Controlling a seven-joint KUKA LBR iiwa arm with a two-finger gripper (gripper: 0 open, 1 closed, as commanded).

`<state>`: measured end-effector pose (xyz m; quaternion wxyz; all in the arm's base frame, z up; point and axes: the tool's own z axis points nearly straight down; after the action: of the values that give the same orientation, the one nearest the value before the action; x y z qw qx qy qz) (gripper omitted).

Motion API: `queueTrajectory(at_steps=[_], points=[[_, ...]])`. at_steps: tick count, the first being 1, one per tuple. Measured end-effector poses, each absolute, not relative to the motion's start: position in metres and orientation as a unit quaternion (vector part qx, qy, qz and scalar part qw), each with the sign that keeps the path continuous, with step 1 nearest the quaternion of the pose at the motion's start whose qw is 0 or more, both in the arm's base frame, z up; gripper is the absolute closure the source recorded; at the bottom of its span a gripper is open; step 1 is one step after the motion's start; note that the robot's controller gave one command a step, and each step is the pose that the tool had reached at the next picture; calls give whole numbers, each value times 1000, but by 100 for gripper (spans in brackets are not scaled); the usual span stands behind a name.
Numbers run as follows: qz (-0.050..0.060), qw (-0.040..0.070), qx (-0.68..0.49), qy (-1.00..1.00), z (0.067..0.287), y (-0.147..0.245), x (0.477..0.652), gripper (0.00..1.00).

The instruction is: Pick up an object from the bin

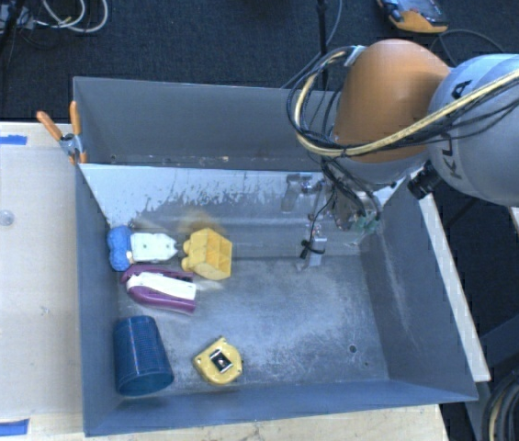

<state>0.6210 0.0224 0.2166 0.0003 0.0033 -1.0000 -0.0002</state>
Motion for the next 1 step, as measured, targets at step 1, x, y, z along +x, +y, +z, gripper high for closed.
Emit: queueTrajectory(at_steps=[1], points=[[0, 0, 3, -1000, 217, 22, 621, 0]])
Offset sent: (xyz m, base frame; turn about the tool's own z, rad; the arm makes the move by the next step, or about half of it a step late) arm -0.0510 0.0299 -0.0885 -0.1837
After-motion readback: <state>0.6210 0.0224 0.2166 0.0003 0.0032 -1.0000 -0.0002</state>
